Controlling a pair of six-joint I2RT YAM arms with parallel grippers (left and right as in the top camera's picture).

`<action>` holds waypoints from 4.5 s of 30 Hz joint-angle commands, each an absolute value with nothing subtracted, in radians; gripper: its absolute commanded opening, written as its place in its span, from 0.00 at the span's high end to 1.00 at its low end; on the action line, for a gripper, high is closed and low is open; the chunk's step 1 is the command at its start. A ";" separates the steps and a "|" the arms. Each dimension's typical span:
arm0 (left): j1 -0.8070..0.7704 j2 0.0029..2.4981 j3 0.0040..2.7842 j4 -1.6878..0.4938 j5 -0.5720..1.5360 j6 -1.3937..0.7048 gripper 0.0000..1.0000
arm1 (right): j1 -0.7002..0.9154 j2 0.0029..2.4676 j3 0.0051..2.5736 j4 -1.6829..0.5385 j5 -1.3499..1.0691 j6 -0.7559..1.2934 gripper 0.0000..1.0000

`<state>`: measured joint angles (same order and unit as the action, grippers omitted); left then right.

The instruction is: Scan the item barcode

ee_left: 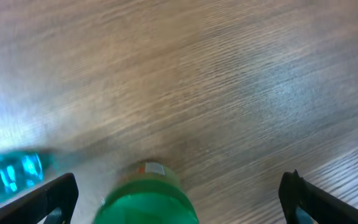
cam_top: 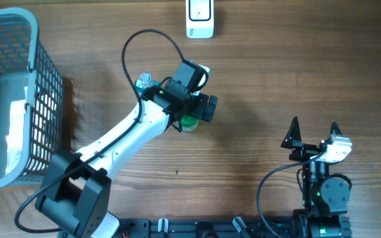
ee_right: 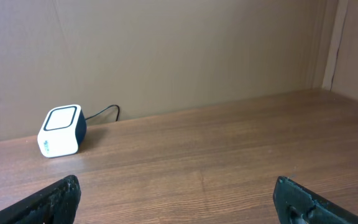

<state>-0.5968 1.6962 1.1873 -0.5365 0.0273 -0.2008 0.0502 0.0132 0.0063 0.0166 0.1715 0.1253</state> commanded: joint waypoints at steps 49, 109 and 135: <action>-0.670 1.801 1.191 -0.739 -0.108 -1.474 0.00 | 0.047 0.009 0.006 0.022 0.156 0.108 0.00; -0.678 1.799 1.192 -0.680 -0.061 0.400 0.00 | 0.047 0.009 0.006 0.022 0.156 0.108 0.00; -0.716 1.593 1.214 -0.684 -0.087 -1.134 0.00 | 0.047 0.009 0.006 0.022 0.156 0.109 0.00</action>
